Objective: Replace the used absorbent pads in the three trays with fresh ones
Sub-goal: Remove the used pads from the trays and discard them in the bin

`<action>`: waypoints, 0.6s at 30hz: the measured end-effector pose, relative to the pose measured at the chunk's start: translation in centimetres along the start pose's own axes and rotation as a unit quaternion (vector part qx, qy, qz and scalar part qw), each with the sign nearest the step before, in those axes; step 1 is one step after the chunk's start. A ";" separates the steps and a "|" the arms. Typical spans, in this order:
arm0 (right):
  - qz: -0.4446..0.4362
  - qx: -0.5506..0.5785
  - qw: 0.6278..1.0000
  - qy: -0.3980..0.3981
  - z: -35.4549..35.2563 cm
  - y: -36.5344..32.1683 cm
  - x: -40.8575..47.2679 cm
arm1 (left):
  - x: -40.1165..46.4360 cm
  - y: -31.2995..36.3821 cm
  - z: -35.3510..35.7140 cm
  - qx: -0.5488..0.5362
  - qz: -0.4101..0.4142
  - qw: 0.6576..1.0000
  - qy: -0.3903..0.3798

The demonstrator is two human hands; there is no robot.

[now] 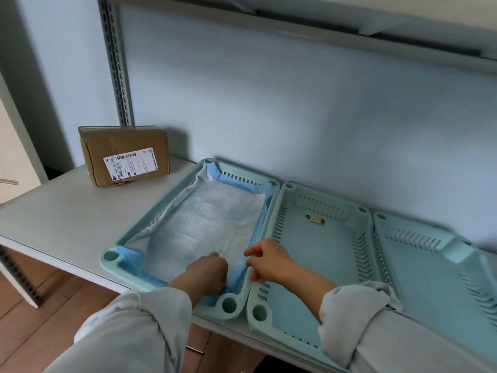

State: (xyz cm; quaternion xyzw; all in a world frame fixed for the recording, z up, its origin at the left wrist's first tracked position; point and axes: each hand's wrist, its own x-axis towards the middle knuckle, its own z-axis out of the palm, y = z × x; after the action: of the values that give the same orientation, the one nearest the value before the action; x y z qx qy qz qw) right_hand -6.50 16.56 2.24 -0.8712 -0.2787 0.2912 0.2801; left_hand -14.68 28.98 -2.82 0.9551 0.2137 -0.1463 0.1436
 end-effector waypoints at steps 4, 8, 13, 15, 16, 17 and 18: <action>0.056 0.104 0.993 0.005 -0.2 -1.0 0.9 | 0.8 -1.6 -0.9 -0.142 -0.039 0.989 0.025; 0.103 0.223 0.969 0.011 -1.1 -2.0 1.8 | 0.7 -3.1 -4.3 -0.281 -0.030 0.958 0.054; 0.163 0.359 0.919 -0.018 -0.5 -2.2 4.0 | -0.4 -2.9 -7.0 -0.321 0.044 0.944 -0.061; 0.158 0.386 0.909 -0.005 0.4 -2.5 5.3 | -0.6 -3.0 -7.2 -0.321 0.040 0.939 -0.120; 0.149 0.384 0.911 0.004 0.7 -2.7 5.8 | -0.5 -3.2 -7.2 -0.327 0.035 0.933 -0.149; 0.138 0.377 0.916 0.014 1.1 -2.9 6.4 | -0.4 -3.5 -7.3 -0.334 0.026 0.926 -0.173; 0.133 0.363 0.922 0.022 1.3 -3.0 6.9 | -0.2 -3.8 -7.5 -0.337 0.017 0.923 -0.186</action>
State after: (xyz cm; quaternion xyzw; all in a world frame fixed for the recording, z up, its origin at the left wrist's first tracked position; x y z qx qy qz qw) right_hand -3.67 23.47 0.91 -0.7450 -0.0294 0.3874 0.5423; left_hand -14.92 34.71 3.28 0.8097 0.2039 -0.2381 0.4961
